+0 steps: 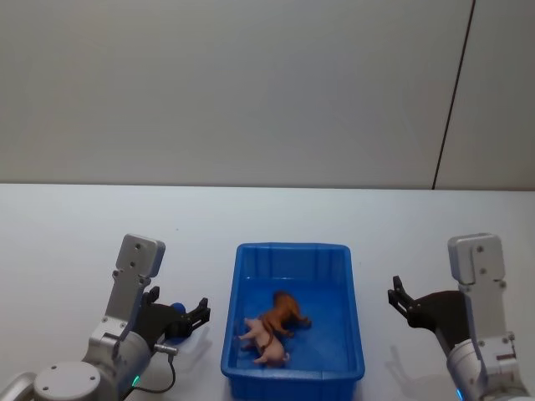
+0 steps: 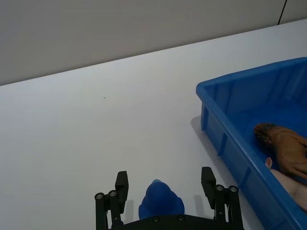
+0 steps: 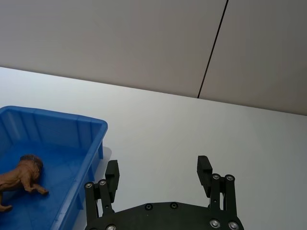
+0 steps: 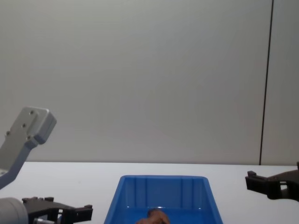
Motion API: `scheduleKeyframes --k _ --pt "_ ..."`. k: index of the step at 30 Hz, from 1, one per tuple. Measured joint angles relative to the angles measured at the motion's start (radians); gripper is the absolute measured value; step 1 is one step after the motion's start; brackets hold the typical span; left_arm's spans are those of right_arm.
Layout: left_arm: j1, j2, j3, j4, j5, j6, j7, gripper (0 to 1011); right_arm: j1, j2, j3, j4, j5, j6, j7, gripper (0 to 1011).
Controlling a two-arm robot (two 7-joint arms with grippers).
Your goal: Pick up the two dolls from the table and place them into the box.
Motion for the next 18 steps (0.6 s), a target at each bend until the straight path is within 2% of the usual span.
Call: scheduleKeyframes --k 7,13,14,15,18 --pt "-0.011 -0.010 -0.003 0.038 -0.009 -0.005 -0.020 843 0.000 0.000 0.000 0.000 0.000 0.000 0.000 1001" --pt "-0.020 -0.019 -0.005 0.074 -0.019 -0.009 -0.034 616 0.000 0.000 0.000 0.000 0.000 0.000 0.000 1001" --pt "-0.020 -0.019 -0.005 0.074 -0.019 -0.009 -0.034 616 0.000 0.000 0.000 0.000 0.000 0.000 0.000 1001" --pt "-0.022 -0.020 -0.006 0.081 -0.021 -0.010 -0.037 558 0.000 0.000 0.000 0.000 0.000 0.000 0.000 1001" --pt "-0.024 -0.023 -0.007 0.092 -0.024 -0.013 -0.041 474 0.000 0.000 0.000 0.000 0.000 0.000 0.000 1001"
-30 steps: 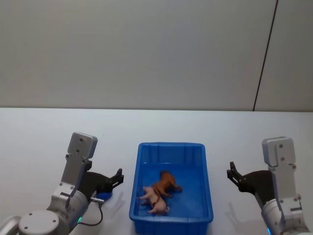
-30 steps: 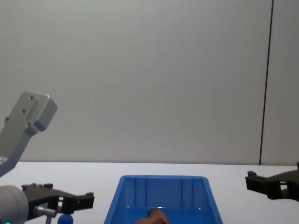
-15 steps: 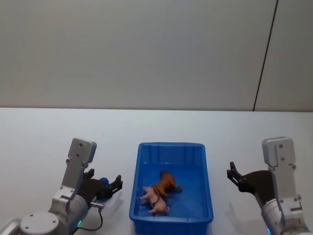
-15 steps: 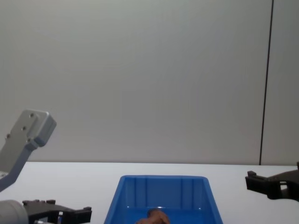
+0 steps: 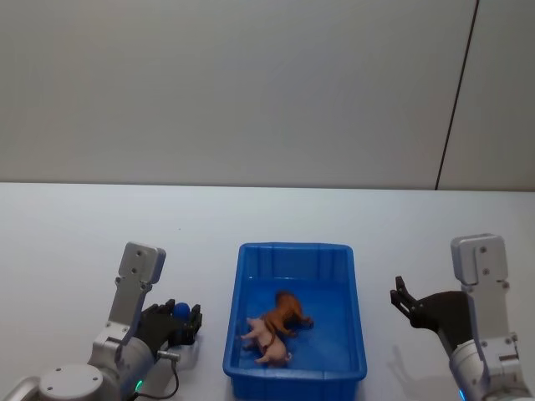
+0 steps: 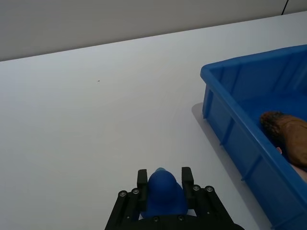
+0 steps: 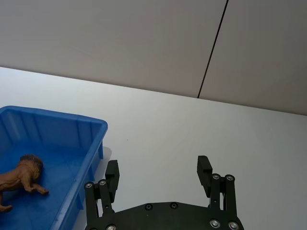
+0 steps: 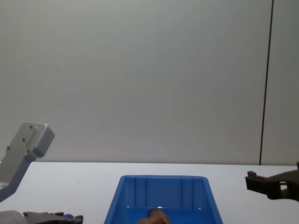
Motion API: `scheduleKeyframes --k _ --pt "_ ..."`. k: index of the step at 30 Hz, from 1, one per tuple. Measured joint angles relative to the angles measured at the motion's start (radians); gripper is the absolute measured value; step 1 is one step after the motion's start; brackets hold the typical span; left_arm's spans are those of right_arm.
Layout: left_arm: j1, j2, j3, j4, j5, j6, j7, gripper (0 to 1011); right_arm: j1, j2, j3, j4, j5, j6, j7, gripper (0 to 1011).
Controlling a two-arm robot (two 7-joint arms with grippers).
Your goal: Pick up the two dolls from the table and place them into the box.
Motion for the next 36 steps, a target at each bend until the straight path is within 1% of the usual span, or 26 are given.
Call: scheduleKeyframes --k 1,3,5,15,24,29,35,36 --pt "-0.001 0.000 0.000 0.002 0.000 -0.001 -0.001 430 0.000 0.000 0.000 0.000 0.000 0.000 0.000 1001" --pt "-0.001 -0.001 -0.001 0.006 -0.001 -0.003 -0.003 388 0.000 0.000 0.000 0.000 0.000 0.000 0.000 1001" --pt "-0.003 -0.003 -0.001 0.012 -0.001 -0.007 -0.006 300 0.000 0.000 0.000 0.000 0.000 0.000 0.000 1001" --pt "-0.004 -0.005 -0.004 0.015 0.009 -0.033 -0.019 226 0.000 0.000 0.000 0.000 0.000 0.000 0.000 1001" --pt "-0.002 0.001 -0.010 -0.030 0.033 -0.077 -0.039 177 0.000 0.000 0.000 0.000 0.000 0.000 0.000 1000" --pt "-0.001 0.007 -0.014 -0.065 0.045 -0.102 -0.063 149 0.000 0.000 0.000 0.000 0.000 0.000 0.000 1001" --pt "-0.006 0.011 -0.019 -0.097 0.048 -0.136 -0.116 117 0.000 0.000 0.000 0.000 0.000 0.000 0.000 1000" --pt "-0.008 0.011 -0.020 -0.102 0.047 -0.145 -0.134 108 0.000 0.000 0.000 0.000 0.000 0.000 0.000 1001"
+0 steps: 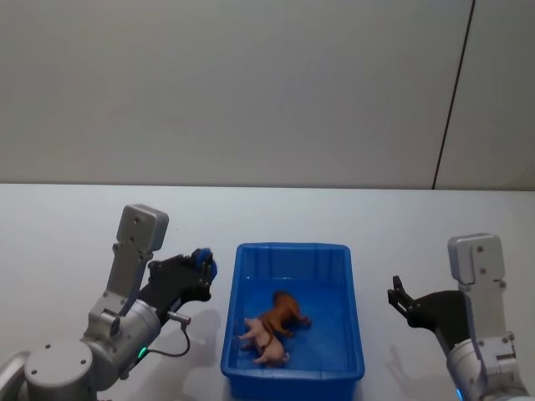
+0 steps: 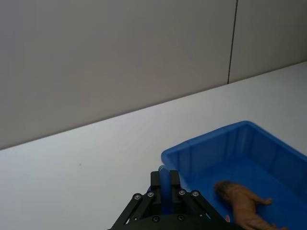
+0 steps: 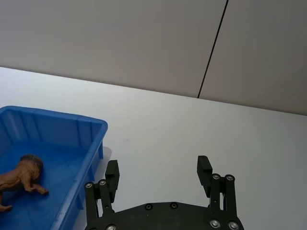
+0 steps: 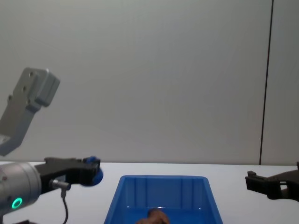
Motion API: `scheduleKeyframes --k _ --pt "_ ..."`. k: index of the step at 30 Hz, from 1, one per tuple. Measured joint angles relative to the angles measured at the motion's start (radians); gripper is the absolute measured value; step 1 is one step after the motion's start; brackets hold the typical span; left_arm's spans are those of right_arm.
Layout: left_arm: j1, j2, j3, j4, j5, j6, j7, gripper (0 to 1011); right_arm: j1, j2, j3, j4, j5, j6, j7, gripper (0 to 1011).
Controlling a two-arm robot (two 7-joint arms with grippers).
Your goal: Pick up the two dolls from the table and place them into the box.
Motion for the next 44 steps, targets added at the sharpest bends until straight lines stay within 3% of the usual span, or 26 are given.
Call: scheduleKeyframes --k 15,23,33,44 --pt "-0.035 -0.014 -0.001 0.001 -0.051 -0.075 -0.194 89 0.000 0.000 0.000 0.000 0.000 0.000 0.000 1001" --pt "-0.062 -0.032 0.006 0.035 -0.086 -0.103 -0.315 295 0.000 0.000 0.000 0.000 0.000 0.000 0.000 1001" --pt "-0.106 -0.063 0.022 0.101 -0.132 -0.133 -0.476 646 0.000 0.000 0.000 0.000 0.000 0.000 0.000 1001" --pt "-0.128 -0.081 0.031 0.136 -0.156 -0.149 -0.554 958 0.000 0.000 0.000 0.000 0.000 0.000 0.000 1001"
